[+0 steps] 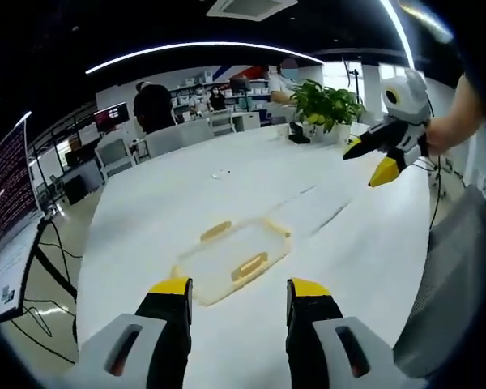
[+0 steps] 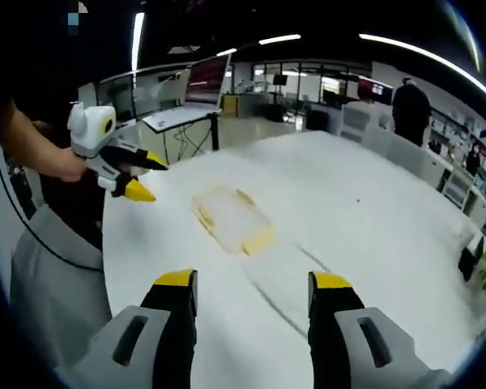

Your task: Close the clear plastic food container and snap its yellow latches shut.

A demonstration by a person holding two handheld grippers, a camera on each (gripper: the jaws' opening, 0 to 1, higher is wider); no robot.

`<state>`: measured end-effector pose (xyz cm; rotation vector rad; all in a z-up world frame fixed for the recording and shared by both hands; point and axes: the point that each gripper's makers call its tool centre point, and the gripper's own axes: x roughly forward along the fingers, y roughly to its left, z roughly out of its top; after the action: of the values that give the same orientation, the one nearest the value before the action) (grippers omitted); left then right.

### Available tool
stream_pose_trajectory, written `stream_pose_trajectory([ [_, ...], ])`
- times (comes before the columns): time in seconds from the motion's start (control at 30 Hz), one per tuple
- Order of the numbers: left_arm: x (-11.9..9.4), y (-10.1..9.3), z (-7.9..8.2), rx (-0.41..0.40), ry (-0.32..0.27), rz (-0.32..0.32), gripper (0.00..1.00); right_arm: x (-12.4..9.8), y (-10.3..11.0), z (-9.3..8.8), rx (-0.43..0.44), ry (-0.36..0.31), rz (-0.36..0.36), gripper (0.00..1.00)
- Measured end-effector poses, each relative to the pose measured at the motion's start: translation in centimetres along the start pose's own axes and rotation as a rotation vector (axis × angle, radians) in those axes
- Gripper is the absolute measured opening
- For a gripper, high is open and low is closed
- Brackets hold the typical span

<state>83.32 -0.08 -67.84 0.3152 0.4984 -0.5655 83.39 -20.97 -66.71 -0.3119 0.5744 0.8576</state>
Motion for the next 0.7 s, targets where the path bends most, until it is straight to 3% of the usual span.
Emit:
stream_pose_trajectory([
  [0.27,1.5,2.7,-0.3,0.064,0.027,-0.031,0.39,2.4,0.1,1.3,-0.088,0.031,0.081,0.52],
  [0.43,2.6,4.2,-0.4,0.166,0.045,-0.062,0.38,4.1,-0.3,1.7,-0.125,0.054,0.112,0.51],
  [0.7,4.4,5.4,-1.0,0.255,0.078,-0.165,0.38,6.7,0.0,2.0,-0.205,0.107,0.186,0.52],
])
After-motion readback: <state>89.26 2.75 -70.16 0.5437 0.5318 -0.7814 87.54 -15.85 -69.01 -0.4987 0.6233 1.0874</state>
